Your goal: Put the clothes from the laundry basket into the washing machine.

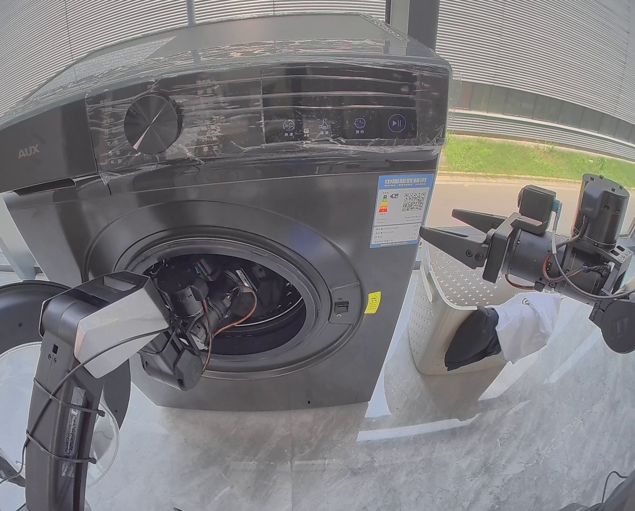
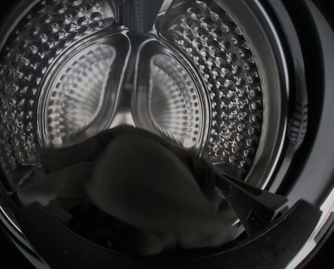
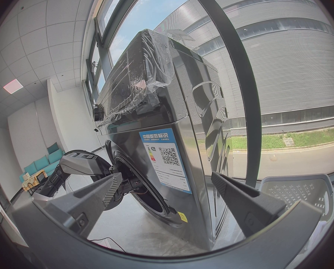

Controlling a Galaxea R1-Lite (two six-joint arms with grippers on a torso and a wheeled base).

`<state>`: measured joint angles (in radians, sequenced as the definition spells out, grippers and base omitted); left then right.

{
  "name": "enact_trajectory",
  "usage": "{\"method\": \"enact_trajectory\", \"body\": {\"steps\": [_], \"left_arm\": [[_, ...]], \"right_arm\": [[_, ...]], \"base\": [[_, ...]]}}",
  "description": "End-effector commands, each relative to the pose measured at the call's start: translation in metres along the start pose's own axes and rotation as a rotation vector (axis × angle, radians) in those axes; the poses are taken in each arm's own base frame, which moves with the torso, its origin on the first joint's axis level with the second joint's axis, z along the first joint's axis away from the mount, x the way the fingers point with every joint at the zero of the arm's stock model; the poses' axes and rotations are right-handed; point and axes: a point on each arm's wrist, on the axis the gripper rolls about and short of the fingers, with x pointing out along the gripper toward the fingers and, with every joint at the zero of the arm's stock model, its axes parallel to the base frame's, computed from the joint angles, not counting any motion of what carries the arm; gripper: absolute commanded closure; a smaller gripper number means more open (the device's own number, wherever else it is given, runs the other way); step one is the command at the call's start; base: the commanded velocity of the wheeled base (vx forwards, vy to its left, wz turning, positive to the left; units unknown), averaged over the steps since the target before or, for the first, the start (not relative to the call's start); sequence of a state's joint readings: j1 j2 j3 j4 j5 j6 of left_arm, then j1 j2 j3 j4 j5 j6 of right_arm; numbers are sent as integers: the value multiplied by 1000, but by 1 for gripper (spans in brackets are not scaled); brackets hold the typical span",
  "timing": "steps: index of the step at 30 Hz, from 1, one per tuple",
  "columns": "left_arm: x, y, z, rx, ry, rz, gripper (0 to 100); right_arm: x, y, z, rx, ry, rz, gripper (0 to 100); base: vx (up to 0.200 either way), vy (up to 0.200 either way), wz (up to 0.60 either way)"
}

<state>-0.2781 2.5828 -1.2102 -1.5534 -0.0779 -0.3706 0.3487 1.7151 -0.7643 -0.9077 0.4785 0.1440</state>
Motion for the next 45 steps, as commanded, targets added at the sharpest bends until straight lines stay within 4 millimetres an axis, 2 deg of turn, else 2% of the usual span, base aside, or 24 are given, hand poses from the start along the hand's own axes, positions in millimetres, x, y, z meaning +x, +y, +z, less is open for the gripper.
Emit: {"method": "enact_trajectory", "body": {"steps": [1,8,13,16,21,24,29,30,31,32,33,35,40,43,45], "left_arm": [[-3,6,-3,19,18,53,0],[5,-11,3,117,24,-21,0],[5,-4,0,81,30,20,0],[8,10,11,60,-22,72,0],[-1,3,21,58,-25,64,0],[-27,-11,22,48,64,77,0],[-98,-27,28,35,272,130,0],[-103,-28,29,35,283,132,0],[-125,-33,37,34,324,138,0],[-128,-34,39,33,327,139,0],[-141,-42,49,33,334,129,0],[-153,-54,59,34,330,104,0],[-204,-93,90,19,329,3,0],[-240,-110,110,-10,296,-69,0],[-261,-116,126,-7,240,-118,0]], "right_arm": [[-1,0,2,-3,-7,-1,0],[0,-1,1,-2,-5,-3,0],[0,-1,2,-3,-8,-2,0],[0,-1,2,-3,-6,-3,0],[1,-1,2,-4,-6,0,0],[0,-1,2,-3,-7,-1,0],[0,0,4,-6,-12,1,0],[0,0,4,-7,-14,2,0],[1,-1,6,-10,-19,2,0],[1,-1,6,-10,-19,2,0],[1,-1,8,-14,-27,4,0],[2,-1,10,-16,-31,4,0],[1,1,12,-20,-38,8,0],[-6,6,12,-22,-39,10,0],[-18,13,9,-19,-30,13,0]], "base": [[0,0,0],[0,0,0],[0,0,0],[0,0,0],[0,0,0],[0,0,0],[0,0,0],[0,0,0],[0,0,0],[0,0,0],[0,0,0],[0,0,0],[0,0,0],[0,0,0],[0,0,0]]}}
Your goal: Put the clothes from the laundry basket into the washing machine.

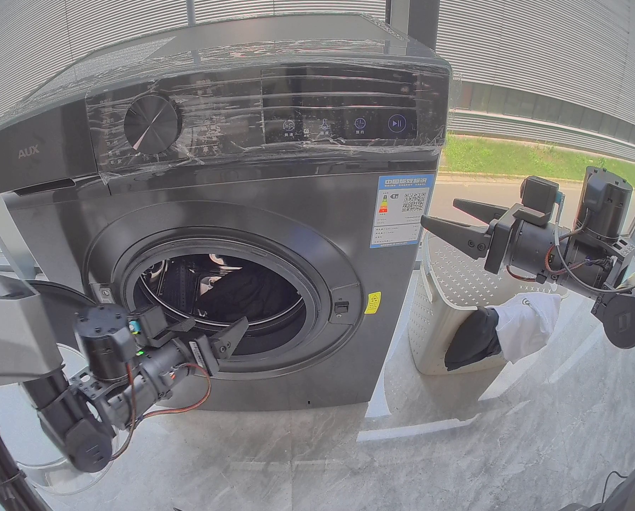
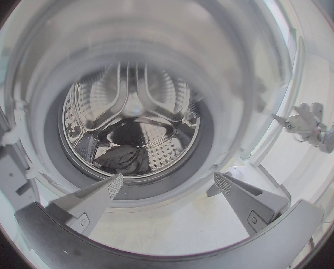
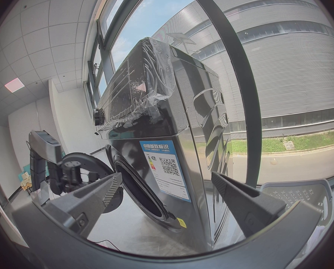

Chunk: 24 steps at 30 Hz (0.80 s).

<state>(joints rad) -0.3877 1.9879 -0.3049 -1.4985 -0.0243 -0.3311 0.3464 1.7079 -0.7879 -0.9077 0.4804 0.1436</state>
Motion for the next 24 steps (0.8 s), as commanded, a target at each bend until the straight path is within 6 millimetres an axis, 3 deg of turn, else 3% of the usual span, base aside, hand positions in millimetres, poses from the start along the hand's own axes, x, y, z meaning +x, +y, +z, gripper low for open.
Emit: {"method": "enact_trajectory", "body": {"steps": [1,5,11,15,18,23,24], "left_arm": [[-120,-38,31,9,-154,-209,0],[-145,-29,48,77,-270,-212,0],[-156,-9,66,224,-349,-136,0],[-179,-10,66,288,-401,-181,0],[-187,-8,67,293,-421,-149,0],[-227,-14,63,321,-505,-116,0],[-227,-14,63,321,-505,-116,0]], "right_arm": [[-25,15,-1,-1,4,9,0],[-54,29,-5,1,8,5,0],[-99,46,-9,-10,-18,-19,0],[-126,58,-17,-28,-31,-27,0],[-134,62,-15,-40,-52,-29,0],[-161,72,-17,-80,-105,-50,0],[-161,72,-17,-80,-105,-50,0]], "base": [[0,0,0],[0,0,0],[0,0,0],[0,0,0],[0,0,0],[0,0,0],[0,0,0]]}}
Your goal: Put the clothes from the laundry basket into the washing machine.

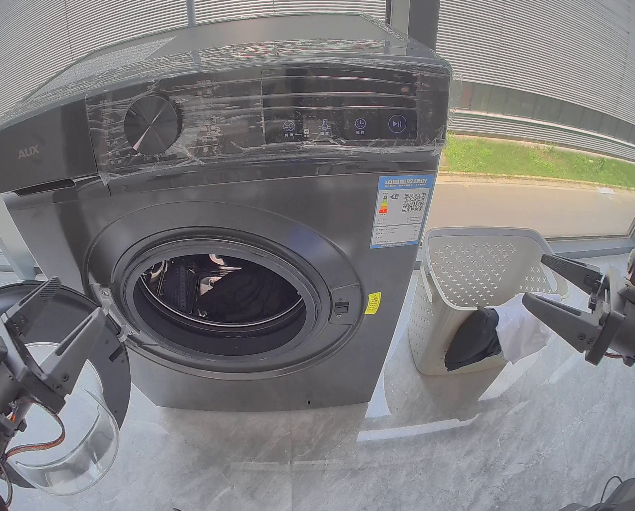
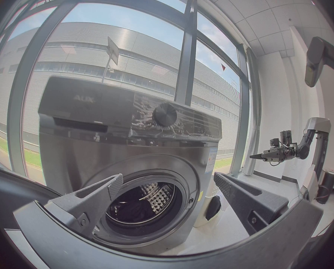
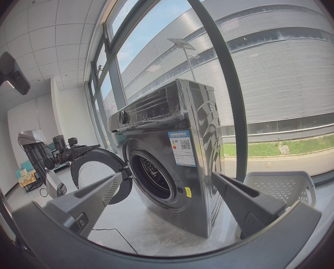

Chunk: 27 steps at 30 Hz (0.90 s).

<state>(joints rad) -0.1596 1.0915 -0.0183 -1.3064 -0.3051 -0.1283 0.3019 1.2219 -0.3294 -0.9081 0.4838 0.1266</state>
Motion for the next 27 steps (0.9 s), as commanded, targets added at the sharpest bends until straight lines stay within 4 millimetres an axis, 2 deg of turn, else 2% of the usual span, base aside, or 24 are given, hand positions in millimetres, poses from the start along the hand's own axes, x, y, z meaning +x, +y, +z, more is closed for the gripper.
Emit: {"method": "enact_trajectory", "body": {"steps": [1,8,9,10,12,14,15,16,17,20,22,25,27], "left_arm": [[-60,-18,13,67,-110,27,0],[-132,-41,-11,58,-55,104,0],[-132,-41,-11,58,-55,104,0],[-136,-40,-18,64,26,180,0],[-135,-38,-19,90,20,254,0],[-135,-35,-29,89,45,312,0],[-135,-31,-43,87,80,388,0],[-135,-31,-45,87,86,398,0],[-137,-27,-49,80,103,532,0],[-138,-26,-52,39,118,611,0],[-141,-26,-58,-48,115,771,0],[-139,-28,-60,-41,146,925,0],[-138,-30,-61,-38,142,884,0]], "right_arm": [[-45,20,-4,-58,-87,-13,0],[-80,35,-28,-79,-112,-29,0],[-80,35,-28,-79,-114,-29,0],[-83,36,-31,-80,-114,-35,0],[-85,36,-30,-84,-121,-49,0],[-86,35,-30,-86,-124,-63,0],[-86,35,-30,-87,-125,-70,0],[-86,34,-30,-87,-125,-73,0],[-87,34,-30,-88,-129,-82,0],[-87,34,-29,-91,-133,-94,0],[-86,33,-28,-87,-131,-99,0],[-85,32,-26,-86,-133,-103,0],[-85,32,-25,-86,-136,-102,0]], "base": [[0,0,0],[0,0,0],[0,0,0],[0,0,0],[0,0,0],[0,0,0],[0,0,0],[0,0,0],[0,0,0],[0,0,0],[0,0,0],[0,0,0],[0,0,0]]}}
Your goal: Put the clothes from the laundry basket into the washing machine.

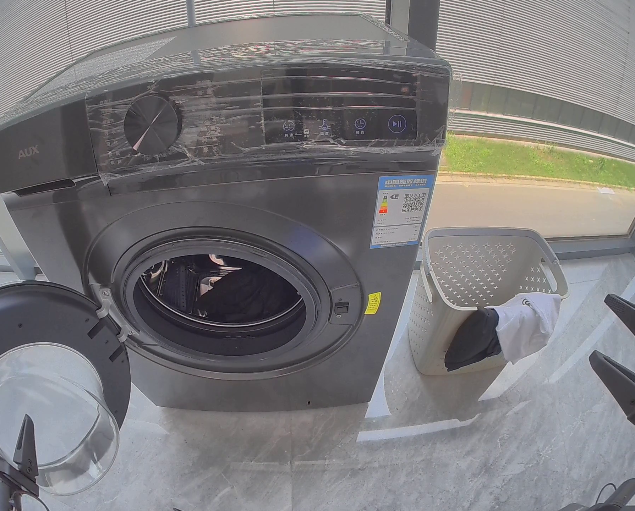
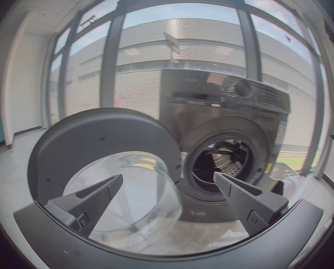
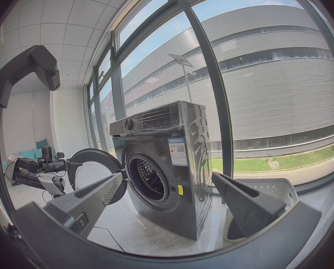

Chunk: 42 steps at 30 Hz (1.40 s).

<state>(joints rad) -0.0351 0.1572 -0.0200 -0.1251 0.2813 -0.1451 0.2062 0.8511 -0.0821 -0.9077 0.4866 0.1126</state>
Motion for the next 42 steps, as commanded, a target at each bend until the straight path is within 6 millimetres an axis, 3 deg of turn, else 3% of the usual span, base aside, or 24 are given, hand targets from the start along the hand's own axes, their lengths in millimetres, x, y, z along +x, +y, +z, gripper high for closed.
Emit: {"method": "enact_trajectory", "body": {"steps": [1,7,11,15,19,24,30,42], "left_arm": [[-6,-2,-13,-43,5,146,0],[-6,-7,-13,-39,35,-132,0],[-6,-7,-13,-36,33,-131,0],[-6,-10,-13,-41,57,-279,0],[-6,-10,-13,-40,56,-270,0],[-8,-8,-13,-42,68,-416,0],[-8,-5,-13,-37,21,-279,0],[-8,-5,-13,-31,22,-288,0]], "right_arm": [[-5,1,1,-9,-19,-23,0],[-4,1,5,-12,-34,-23,0],[-3,0,8,-17,-44,-23,0],[-3,0,7,-15,-40,-28,0],[-3,0,7,-14,-40,-30,0],[-3,-1,7,-11,-36,-29,0],[-3,-1,6,-9,-34,-35,0],[-5,-2,0,0,-11,-50,0]], "base": [[0,0,0],[0,0,0],[0,0,0],[0,0,0],[0,0,0],[0,0,0],[0,0,0],[-200,-200,0]]}}
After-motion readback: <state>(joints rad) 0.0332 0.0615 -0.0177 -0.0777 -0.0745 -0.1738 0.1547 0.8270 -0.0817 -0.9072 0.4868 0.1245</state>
